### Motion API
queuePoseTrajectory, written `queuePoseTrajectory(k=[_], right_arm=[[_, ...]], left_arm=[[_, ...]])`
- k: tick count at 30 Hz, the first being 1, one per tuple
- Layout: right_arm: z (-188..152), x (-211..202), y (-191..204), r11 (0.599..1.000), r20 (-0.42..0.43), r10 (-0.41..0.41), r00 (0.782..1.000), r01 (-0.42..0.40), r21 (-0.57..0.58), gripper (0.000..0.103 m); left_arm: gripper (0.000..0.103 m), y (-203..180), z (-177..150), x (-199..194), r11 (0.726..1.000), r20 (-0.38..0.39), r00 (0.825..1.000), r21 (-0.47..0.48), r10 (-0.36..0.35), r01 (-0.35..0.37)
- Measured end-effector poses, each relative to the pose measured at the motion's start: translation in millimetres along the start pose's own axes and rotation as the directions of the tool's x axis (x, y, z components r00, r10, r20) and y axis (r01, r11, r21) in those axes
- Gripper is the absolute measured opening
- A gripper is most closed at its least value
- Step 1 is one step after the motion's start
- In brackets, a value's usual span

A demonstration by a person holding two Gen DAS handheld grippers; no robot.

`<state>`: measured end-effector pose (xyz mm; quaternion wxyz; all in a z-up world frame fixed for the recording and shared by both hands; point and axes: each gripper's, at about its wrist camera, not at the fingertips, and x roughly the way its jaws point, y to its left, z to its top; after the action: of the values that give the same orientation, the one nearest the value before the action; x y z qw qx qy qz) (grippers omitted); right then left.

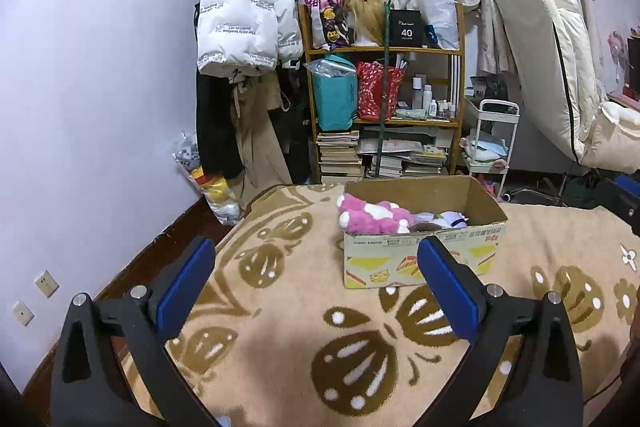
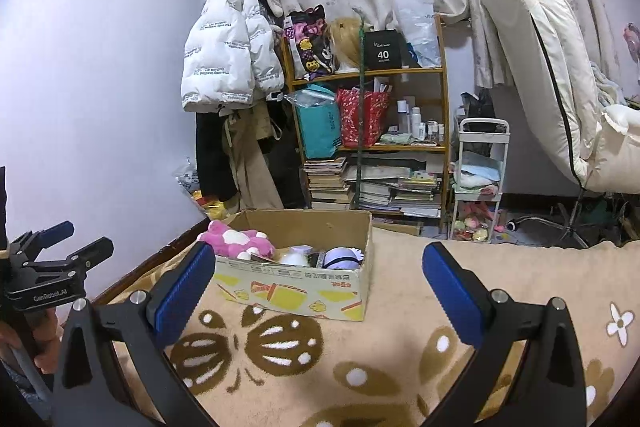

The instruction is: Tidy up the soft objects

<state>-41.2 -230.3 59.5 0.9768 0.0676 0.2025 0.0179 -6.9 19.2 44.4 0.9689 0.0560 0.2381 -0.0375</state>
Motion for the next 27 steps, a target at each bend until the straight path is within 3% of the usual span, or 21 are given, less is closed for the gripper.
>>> queuePoseTrajectory(k=[8, 19, 27], right_arm=[[-9, 11, -6, 0.999, -0.016, -0.031, 0.999, 0.031, 0.017, 0.103], [-14, 26, -7, 0.998, -0.050, -0.058, 0.997, 0.058, 0.012, 0.103], [-17, 33, -3, 0.997, -0.072, -0.074, 0.995, 0.074, -0.004, 0.103]], left_arm=[[0.100, -3, -9, 11, 0.998, -0.003, 0.999, 0.033, 0.052, -0.052], [0.100, -4, -13, 30, 0.999, -0.050, 0.998, 0.026, 0.039, -0.037], [0.100, -2, -14, 30, 0.997, -0.048, 0.996, 0.016, 0.070, -0.069]])
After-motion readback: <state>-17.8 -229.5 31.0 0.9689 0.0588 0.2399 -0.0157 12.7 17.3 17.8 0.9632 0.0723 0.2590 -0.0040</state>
